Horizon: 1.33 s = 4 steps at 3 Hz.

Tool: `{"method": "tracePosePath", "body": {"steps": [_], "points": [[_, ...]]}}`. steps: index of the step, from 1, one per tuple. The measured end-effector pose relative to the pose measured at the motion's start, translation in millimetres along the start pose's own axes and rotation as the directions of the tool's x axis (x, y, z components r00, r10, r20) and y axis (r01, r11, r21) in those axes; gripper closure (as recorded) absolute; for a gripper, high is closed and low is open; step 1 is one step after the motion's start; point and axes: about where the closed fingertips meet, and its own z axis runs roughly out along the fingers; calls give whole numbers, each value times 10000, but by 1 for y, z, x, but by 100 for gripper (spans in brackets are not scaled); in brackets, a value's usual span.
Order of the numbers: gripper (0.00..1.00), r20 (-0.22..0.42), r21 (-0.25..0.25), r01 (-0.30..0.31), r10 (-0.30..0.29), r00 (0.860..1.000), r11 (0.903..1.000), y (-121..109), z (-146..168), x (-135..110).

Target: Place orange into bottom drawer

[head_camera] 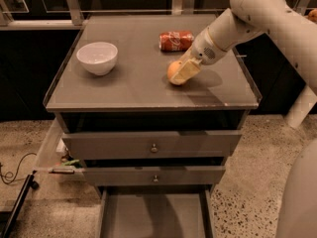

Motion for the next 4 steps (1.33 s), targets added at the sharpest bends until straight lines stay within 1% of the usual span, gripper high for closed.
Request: {"method": "tracePosePath", "body": {"steps": [1, 2, 3, 4], "points": [[100, 566, 92, -326, 320, 9979, 9994, 9, -27, 7], [100, 873, 487, -391, 348, 9956, 9980, 28, -63, 18], [100, 920, 1126, -273, 169, 9956, 9933, 60, -103, 31], [100, 425, 1685, -21, -51, 9991, 9857, 100, -125, 48]]}}
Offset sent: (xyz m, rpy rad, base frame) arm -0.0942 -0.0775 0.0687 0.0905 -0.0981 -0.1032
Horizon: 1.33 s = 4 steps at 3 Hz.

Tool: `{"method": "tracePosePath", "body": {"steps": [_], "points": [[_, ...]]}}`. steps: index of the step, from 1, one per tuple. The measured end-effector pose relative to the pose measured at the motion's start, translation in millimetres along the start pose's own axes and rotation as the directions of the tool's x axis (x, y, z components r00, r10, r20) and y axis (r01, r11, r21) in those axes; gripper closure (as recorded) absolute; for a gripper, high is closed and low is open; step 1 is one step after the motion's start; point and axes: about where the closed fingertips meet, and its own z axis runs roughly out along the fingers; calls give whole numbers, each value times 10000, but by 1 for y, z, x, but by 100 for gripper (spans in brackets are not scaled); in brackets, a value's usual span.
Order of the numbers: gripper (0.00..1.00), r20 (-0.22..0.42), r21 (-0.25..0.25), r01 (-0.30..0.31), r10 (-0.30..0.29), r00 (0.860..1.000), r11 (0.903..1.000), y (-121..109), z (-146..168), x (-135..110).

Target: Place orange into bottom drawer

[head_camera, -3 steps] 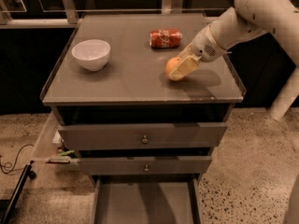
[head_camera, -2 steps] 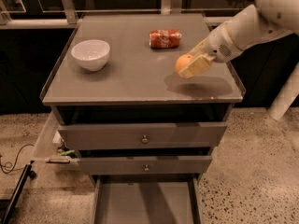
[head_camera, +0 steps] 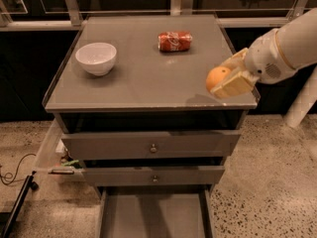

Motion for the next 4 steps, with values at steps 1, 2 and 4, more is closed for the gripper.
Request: {"method": "tracePosePath", "body": {"steps": [1, 2, 4], "points": [[100, -709, 376, 145, -118, 9974, 9992, 39, -6, 30], [100, -1051, 493, -118, 169, 9943, 9987, 70, 20, 74], [100, -952, 429, -349, 389, 9947, 9985, 94, 55, 117]]}}
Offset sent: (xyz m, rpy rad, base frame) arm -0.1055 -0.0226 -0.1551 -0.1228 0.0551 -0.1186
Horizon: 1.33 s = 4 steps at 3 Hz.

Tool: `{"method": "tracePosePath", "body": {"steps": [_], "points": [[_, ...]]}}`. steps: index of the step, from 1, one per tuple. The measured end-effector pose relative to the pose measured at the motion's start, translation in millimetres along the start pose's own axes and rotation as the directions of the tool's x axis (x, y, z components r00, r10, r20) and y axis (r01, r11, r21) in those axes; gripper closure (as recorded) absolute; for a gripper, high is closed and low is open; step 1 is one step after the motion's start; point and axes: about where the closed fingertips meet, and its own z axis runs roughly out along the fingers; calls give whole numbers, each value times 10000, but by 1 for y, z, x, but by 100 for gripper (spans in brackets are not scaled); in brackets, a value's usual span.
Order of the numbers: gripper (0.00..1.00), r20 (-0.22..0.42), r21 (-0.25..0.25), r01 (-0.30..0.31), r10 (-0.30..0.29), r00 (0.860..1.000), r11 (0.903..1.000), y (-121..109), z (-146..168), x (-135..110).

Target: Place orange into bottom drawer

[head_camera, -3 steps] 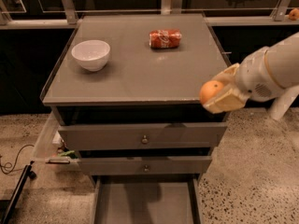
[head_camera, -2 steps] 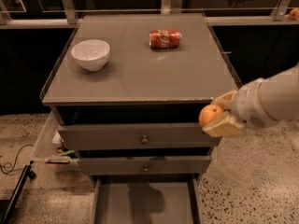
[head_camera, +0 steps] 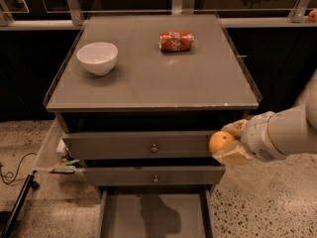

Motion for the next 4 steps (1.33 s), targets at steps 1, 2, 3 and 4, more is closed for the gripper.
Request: {"method": "tracePosePath", "body": {"steps": [1, 2, 3, 4], "points": [[100, -131, -418, -380, 375, 9992, 9984, 11, 24, 18], [100, 122, -1005, -1077, 1095, 9939, 9891, 41, 73, 61], [100, 428, -1104, -1553, 1608, 9861, 9817, 71, 130, 115], [100, 570, -1409, -1893, 1988, 9784, 9718, 92, 187, 156]]}}
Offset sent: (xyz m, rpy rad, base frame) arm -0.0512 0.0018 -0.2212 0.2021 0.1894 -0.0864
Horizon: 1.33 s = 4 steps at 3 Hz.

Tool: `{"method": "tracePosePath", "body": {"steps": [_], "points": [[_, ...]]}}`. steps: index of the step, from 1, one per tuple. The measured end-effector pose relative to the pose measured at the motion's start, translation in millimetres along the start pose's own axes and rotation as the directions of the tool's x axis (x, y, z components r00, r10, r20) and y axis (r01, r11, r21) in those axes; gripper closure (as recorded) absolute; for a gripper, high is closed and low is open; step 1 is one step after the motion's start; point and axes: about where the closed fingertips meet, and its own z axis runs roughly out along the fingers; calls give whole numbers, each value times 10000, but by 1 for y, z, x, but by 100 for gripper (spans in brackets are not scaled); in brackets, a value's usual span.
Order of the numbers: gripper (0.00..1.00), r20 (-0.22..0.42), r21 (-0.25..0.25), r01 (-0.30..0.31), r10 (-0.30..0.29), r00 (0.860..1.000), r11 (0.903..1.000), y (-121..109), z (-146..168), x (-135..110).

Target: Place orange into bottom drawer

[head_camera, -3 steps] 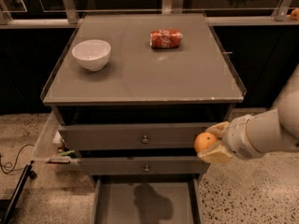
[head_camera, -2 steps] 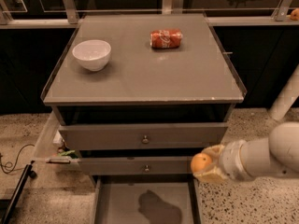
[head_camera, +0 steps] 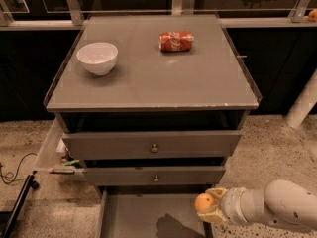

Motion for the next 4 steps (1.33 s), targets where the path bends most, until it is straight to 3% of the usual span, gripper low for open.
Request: {"method": "tracePosePath", "body": {"steps": [1, 2, 3, 4], "points": [[100, 0, -5, -2, 2, 10000, 10000, 0, 0, 0], [100, 2, -343, -149, 149, 9999, 9993, 2, 17, 2], [100, 634, -527, -179, 212, 9978, 9985, -10, 57, 3], [100, 1744, -408, -85, 155, 9845, 9991, -25, 104, 7]]}}
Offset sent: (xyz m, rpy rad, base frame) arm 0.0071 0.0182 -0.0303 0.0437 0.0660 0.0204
